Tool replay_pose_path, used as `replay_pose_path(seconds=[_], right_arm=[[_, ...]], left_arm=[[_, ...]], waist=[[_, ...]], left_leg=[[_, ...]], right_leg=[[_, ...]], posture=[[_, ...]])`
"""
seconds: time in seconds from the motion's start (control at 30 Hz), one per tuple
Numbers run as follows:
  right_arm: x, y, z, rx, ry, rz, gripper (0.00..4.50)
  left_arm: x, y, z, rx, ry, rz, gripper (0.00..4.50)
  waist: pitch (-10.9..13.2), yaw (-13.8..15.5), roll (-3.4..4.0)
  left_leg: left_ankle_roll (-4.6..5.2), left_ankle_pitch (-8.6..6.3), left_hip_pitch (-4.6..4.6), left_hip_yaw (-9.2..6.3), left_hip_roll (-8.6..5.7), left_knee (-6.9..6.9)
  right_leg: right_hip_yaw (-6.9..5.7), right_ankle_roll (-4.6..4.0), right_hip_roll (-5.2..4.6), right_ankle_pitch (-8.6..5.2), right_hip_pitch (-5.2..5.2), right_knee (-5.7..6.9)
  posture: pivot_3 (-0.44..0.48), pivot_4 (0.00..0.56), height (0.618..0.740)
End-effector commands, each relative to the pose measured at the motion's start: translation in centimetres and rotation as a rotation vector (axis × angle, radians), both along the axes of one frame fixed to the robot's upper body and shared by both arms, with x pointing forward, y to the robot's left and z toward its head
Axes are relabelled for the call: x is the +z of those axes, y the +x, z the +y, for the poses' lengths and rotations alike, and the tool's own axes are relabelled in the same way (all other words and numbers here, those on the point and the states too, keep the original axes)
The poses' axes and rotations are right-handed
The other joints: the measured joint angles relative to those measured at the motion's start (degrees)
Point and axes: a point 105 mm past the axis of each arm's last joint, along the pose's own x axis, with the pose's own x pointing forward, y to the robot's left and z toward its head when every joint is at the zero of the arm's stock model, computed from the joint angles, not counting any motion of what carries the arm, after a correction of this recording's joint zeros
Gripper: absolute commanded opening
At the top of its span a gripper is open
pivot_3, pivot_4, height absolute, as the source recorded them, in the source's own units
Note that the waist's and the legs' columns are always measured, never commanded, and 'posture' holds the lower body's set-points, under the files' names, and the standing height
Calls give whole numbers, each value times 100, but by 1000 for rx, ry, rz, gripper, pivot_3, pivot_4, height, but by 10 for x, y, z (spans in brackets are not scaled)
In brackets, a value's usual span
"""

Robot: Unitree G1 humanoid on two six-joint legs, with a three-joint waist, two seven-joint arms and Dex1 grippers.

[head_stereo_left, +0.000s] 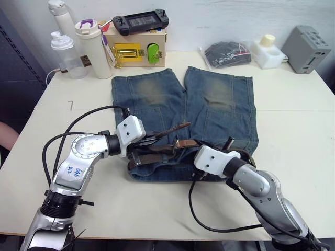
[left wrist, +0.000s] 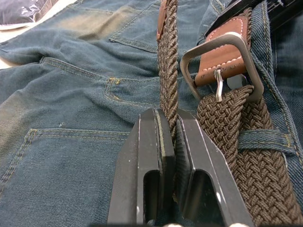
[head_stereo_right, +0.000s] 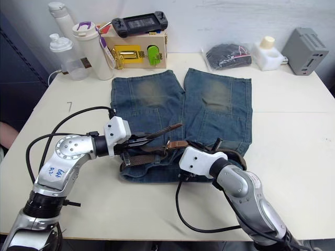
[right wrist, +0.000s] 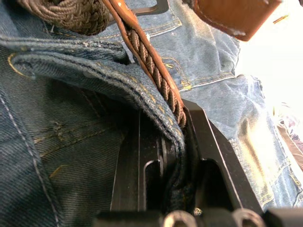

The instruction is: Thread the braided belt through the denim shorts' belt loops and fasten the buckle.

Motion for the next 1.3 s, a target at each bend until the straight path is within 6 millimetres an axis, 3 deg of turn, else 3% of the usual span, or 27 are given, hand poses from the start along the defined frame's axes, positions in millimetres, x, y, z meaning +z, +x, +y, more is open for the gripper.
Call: replay_pose_path(seconds=[0.03,0.73,1.3], right_arm=[[8,1,2,-13,15,-27,40],[9,13,-6,-93,44,9,40],[14,18,-11,-128,65,6,40]], left_arm=[[3,3,5,14,36,-38,0],[-10,-15,24,95,79,33,0],[-15,-18,37,69,175,36,0]], waist=[[0,-6,0],[0,0,0],[0,1,0]], left_leg=[[-1,1,-3,0,0,0],[-2,1,-5,-3,-17,10],[-2,1,-7,-4,-19,13]], right_leg=[[0,0,0,0,-5,6],[8,-5,-14,-2,-21,50],[8,-6,-16,-3,-22,54]], posture=[[0,150,645],[0,150,645],[0,150,645]])
